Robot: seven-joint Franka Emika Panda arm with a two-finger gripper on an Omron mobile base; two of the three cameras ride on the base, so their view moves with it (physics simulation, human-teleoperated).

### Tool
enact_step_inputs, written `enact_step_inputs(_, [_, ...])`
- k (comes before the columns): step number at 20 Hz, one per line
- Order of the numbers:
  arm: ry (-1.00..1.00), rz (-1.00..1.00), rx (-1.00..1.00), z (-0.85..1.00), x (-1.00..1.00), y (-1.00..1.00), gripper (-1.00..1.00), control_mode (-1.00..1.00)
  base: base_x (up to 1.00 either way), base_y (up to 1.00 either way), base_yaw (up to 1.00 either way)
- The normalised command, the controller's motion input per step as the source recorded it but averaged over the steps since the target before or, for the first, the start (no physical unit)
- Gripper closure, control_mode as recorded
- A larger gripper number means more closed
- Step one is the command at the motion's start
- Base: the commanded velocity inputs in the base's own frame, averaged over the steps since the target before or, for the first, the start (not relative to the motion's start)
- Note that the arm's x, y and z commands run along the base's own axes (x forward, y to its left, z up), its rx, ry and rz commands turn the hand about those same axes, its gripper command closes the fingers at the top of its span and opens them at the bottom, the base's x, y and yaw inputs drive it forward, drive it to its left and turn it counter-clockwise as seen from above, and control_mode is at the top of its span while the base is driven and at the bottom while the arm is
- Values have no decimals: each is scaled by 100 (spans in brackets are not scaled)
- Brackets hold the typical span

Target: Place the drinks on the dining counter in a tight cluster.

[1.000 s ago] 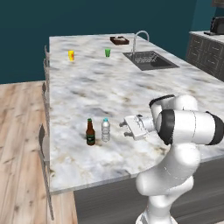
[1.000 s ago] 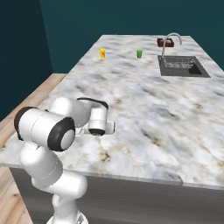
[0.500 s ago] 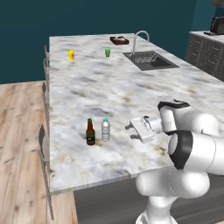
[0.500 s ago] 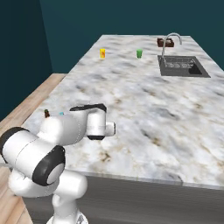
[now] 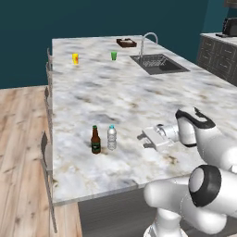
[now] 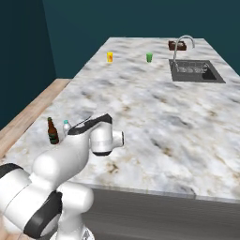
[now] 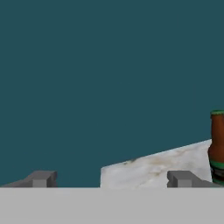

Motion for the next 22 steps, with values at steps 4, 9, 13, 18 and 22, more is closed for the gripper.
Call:
enact_step_inputs(4, [-4, 0, -13, 2, -38, -2, -100, -100, 0, 0, 0])
enact_step_inputs(9, [-12, 0, -8, 1, -41, -2, -100, -100, 0, 0, 0])
enact_step_inputs(13, [-13, 0, 0, 0, -40, 0, -100, -100, 0, 0, 0])
enact_step_inputs(18, [-10, 0, 0, 0, -29, -2, -100, -100, 0, 0, 0])
enact_step_inputs(22, [0, 0, 0, 0, -6, -2, -100, -100, 0, 0, 0])
